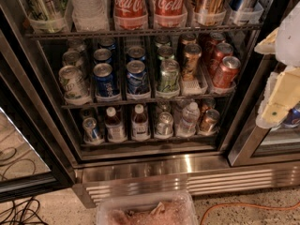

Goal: Pick blue plastic bottle from bottom shelf of fridge

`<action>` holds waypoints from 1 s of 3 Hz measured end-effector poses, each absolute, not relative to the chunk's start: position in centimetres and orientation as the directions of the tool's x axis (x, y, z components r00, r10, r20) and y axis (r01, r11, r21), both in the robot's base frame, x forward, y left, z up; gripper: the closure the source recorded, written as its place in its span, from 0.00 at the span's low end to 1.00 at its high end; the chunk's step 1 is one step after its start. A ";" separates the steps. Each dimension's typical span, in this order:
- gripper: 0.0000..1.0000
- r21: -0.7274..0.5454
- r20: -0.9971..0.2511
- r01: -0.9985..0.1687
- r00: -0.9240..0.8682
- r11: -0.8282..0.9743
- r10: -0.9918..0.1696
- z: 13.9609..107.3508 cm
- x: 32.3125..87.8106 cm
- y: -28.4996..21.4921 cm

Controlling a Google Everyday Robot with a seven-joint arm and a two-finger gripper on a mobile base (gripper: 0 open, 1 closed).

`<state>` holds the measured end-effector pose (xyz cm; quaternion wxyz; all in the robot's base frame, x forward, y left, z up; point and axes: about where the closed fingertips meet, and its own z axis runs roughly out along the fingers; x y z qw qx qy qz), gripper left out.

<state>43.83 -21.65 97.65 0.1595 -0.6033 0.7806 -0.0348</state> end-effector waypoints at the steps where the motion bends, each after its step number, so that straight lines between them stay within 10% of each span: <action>1: 0.00 -0.247 -0.207 -0.931 -0.221 0.270 -0.953 97.6 43.8 -21.6; 3: 0.00 -0.317 -0.317 -0.905 -0.182 0.285 -0.931 97.0 41.1 -20.4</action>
Offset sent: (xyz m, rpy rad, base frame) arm -0.0020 0.0052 0.0001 0.0469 -0.0776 0.0024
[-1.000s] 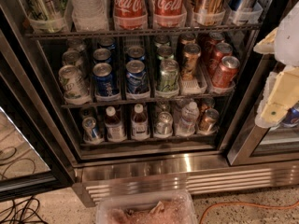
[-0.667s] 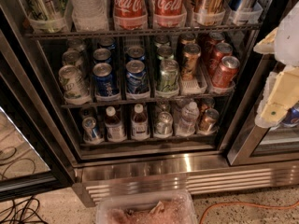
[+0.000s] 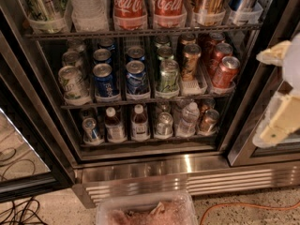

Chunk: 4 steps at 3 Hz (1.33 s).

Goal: Pick blue plastic bottle from bottom shelf of fridge

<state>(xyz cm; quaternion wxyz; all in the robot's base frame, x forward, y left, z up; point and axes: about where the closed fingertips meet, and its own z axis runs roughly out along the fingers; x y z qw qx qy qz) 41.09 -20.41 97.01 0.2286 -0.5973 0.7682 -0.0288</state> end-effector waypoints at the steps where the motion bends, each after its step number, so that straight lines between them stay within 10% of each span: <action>1: 0.00 -0.309 -0.445 -0.897 -0.158 0.317 -0.881 92.2 39.9 -20.8; 4: 0.00 -0.376 -0.658 -0.859 -0.016 0.347 -0.753 88.7 44.6 -17.9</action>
Offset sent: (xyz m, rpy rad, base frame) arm 0.0668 0.0908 -0.0608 0.8570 -0.4496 0.2935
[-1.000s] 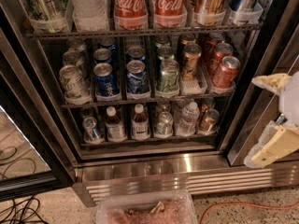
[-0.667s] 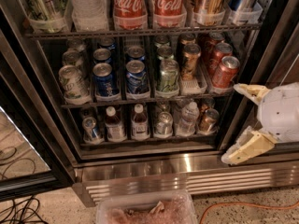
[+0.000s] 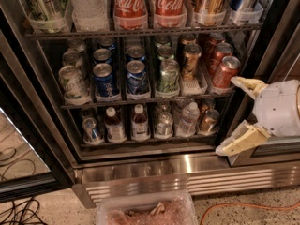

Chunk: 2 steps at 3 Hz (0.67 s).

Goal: Pick blue plastic bottle from bottom shelf of fridge

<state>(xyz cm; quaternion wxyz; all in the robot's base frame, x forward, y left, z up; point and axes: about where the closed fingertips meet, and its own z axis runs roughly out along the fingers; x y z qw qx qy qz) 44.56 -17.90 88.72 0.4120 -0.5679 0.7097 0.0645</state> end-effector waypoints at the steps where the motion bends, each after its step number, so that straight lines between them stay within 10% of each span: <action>1: 0.00 -0.374 -0.704 -0.833 -0.031 0.408 -0.709 87.5 44.6 -16.8; 2: 0.00 -0.347 -0.777 -0.796 -0.052 0.496 -0.628 83.9 43.4 -13.6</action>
Offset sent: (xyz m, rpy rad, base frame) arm -0.0177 0.0787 -0.0942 0.3374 -0.0985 -0.2260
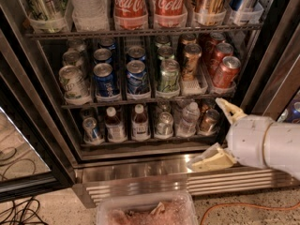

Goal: Pick blue plastic bottle from bottom shelf of fridge

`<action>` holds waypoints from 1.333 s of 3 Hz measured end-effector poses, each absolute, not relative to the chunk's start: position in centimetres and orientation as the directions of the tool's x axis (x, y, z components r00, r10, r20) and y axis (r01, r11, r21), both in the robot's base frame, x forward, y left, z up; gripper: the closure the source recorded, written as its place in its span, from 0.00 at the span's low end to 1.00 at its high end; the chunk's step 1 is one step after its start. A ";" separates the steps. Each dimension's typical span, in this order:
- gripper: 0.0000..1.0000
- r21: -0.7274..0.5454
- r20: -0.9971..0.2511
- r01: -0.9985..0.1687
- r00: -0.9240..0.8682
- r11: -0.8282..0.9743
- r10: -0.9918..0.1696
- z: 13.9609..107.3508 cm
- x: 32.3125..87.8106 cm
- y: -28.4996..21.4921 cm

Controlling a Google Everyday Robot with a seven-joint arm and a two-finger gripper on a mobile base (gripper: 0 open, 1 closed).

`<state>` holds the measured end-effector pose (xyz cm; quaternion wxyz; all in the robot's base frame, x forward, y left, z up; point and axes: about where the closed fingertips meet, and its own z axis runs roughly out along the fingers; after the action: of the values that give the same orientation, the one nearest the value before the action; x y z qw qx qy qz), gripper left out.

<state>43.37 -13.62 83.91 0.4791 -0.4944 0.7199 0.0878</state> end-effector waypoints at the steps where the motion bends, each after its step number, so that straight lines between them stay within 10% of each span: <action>1: 0.00 -0.316 -0.830 -0.767 -0.061 0.558 -0.554 79.7 43.1 -10.7; 4: 0.00 -0.329 -0.834 -0.774 -0.031 0.541 -0.551 79.3 43.3 -8.2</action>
Offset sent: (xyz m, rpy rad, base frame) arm -0.0031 0.0256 -0.0382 0.0797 -0.0166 -0.0386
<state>43.32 -8.15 79.33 0.5166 -0.4667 0.7097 0.1082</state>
